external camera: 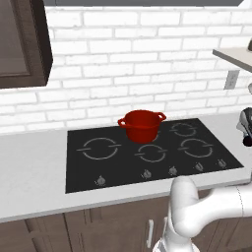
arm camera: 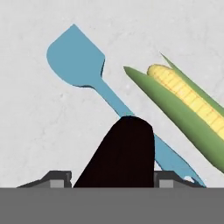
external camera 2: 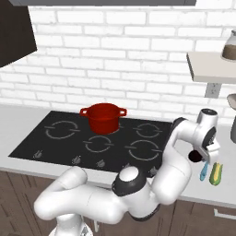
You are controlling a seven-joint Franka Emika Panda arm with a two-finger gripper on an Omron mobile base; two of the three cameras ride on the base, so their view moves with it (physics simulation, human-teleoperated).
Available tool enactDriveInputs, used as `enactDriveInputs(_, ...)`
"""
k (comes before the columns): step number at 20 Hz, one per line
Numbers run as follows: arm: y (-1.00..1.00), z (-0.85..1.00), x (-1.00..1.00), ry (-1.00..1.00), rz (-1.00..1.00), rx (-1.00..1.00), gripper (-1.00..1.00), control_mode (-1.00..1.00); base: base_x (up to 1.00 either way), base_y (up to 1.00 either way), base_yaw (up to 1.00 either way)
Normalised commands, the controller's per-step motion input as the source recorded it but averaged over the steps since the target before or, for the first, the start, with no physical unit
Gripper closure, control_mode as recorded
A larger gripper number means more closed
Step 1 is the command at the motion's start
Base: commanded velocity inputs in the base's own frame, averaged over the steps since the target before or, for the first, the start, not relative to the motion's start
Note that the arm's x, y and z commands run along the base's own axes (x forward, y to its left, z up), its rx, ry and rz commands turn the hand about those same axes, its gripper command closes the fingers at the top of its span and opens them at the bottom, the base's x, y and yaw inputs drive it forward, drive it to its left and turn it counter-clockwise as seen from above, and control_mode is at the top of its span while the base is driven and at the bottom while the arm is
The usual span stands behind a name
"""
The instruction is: Put the corn and avocado in the pot. Retrieve the spatula and lightly stir the vegetables in the pot.
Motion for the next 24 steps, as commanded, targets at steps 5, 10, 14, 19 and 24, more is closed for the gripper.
enactDriveInputs(5,0.39,0.52,-0.21,-0.05,0.0,-0.04,1.0,-1.0,0.0,0.0,0.0)
enactDriveInputs(10,0.51,0.49,-0.39,-0.04,0.0,-0.02,1.0,-1.0,0.0,0.0,0.0)
enactDriveInputs(14,0.6,0.25,-0.4,-0.04,0.04,0.0,1.0,-1.0,0.0,0.0,0.0)
enactDriveInputs(19,0.6,0.21,-0.33,-0.03,0.11,0.0,1.0,-1.0,0.0,0.0,0.0)
enactDriveInputs(24,0.5,0.26,-0.19,0.0,0.13,0.0,1.0,-1.0,0.0,0.0,0.0)
